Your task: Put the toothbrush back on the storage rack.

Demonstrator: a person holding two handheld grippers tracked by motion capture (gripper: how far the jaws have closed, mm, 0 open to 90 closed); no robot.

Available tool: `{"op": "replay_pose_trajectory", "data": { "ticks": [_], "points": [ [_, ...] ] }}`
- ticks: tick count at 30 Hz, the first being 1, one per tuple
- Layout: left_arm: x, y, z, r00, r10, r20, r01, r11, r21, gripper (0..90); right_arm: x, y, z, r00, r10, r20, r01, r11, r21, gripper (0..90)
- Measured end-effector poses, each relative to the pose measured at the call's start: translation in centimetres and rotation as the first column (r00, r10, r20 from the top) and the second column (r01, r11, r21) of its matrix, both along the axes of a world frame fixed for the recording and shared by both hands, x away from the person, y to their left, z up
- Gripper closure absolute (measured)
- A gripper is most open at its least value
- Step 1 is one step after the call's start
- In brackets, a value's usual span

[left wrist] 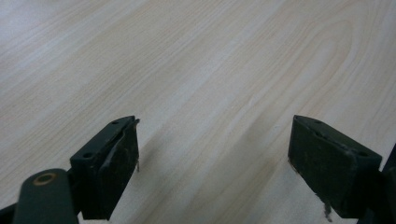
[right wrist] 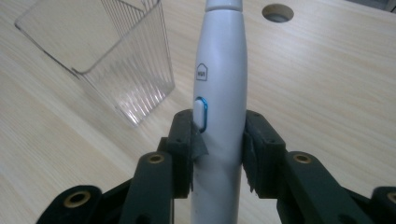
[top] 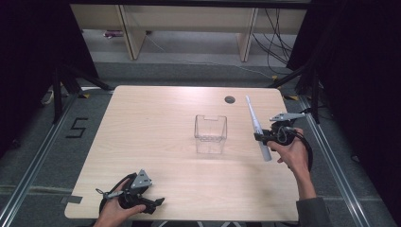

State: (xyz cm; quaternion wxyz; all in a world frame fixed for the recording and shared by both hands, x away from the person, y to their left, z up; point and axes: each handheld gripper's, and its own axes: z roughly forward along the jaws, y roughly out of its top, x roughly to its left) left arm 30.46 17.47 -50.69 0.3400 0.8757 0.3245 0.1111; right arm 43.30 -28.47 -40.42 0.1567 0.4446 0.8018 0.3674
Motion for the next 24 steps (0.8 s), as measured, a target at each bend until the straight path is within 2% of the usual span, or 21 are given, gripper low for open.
{"op": "replay_pose_trajectory", "data": {
  "ticks": [2, 3, 4, 5, 6, 7, 8, 9, 10, 11, 13, 20, 21, 23, 24],
  "points": [
    [0.0, 0.0, 0.0, 1.0000, 0.001, 0.000, -0.001, 1.0000, -0.002, 15.6, 0.2, 0.4, 0.6, 1.0000, 0.000, 0.000, 0.000, 0.9995, 0.032, 66.4],
    [0.0, 0.0, 0.0, 1.0000, 0.001, 0.000, -0.001, 1.0000, -0.003, 15.6, 0.2, 0.4, 0.6, 1.0000, 0.000, 0.000, 0.000, 0.9995, 0.032, 66.4],
    [0.0, 0.0, 0.0, 1.0000, 0.000, -0.001, 0.000, 1.0000, -0.003, 15.6, 0.6, 0.5, 1.0, 0.9992, 0.020, 0.034, -0.022, 0.9987, 0.047, 66.4],
    [0.0, 0.0, 0.0, 1.0000, 0.001, -0.001, -0.001, 1.0000, -0.002, 15.6, 0.6, 0.5, 1.0, 0.9992, 0.020, 0.034, -0.022, 0.9987, 0.047, 66.4],
    [0.0, 0.0, 0.0, 1.0000, 0.001, -0.001, -0.001, 1.0000, -0.002, 15.6, 0.7, 0.7, 1.1, 0.9992, 0.025, 0.030, -0.027, 0.9973, 0.068, 66.4],
    [0.0, 0.0, 0.0, 1.0000, 0.001, -0.001, -0.001, 1.0000, -0.002, 15.6, 0.8, 0.9, 1.4, 0.9987, 0.022, 0.046, -0.025, 0.9980, 0.059, 66.4],
    [0.0, 0.1, 0.0, 1.0000, 0.000, -0.001, 0.000, 1.0000, -0.003, 15.6, 0.8, 1.1, 1.6, 0.9987, 0.019, 0.048, -0.022, 0.9975, 0.068, 66.4],
    [0.0, 0.1, 0.0, 1.0000, 0.000, -0.001, 0.000, 1.0000, -0.004, 15.6, 1.0, 1.4, 1.7, 0.9977, 0.041, 0.054, -0.045, 0.9953, 0.085, 66.4],
    [0.0, 0.1, 0.0, 1.0000, 0.000, -0.001, 0.000, 1.0000, -0.004, 15.6, 1.0, 1.6, 1.8, 0.9976, 0.031, 0.062, -0.037, 0.9951, 0.091, 66.4],
    [0.0, 0.1, 0.0, 1.0000, 0.000, -0.001, 0.000, 1.0000, -0.003, 15.6, 1.2, 1.7, 2.1, 0.9966, 0.041, 0.072, -0.047, 0.9954, 0.084, 66.4],
    [0.0, 0.1, 0.0, 1.0000, 0.002, -0.002, -0.002, 1.0000, -0.006, 15.6, 1.4, 2.1, 2.3, 0.9950, 0.054, 0.083, -0.064, 0.9914, 0.115, 66.4],
    [0.0, 0.0, 0.0, 1.0000, 0.001, -0.002, -0.001, 1.0000, -0.006, 15.6, 1.7, 3.3, 3.3, 0.9930, 0.068, 0.097, -0.078, 0.9915, 0.104, 66.4],
    [0.0, 0.0, 0.0, 1.0000, -0.004, -0.005, 0.004, 0.9999, -0.011, 15.6, 1.8, 3.8, 3.5, 0.9907, 0.073, 0.115, -0.085, 0.9903, 0.110, 66.4],
    [0.0, 0.1, 0.0, 1.0000, -0.002, -0.002, 0.002, 1.0000, -0.004, 15.6, 1.8, 4.0, 3.8, 0.9907, 0.082, 0.108, -0.094, 0.9897, 0.108, 66.4],
    [0.0, 0.1, 0.0, 1.0000, 0.001, -0.001, -0.001, 1.0000, -0.004, 15.6, 1.9, 4.3, 3.9, 0.9893, 0.088, 0.116, -0.103, 0.9868, 0.125, 66.4]
  ]
}}
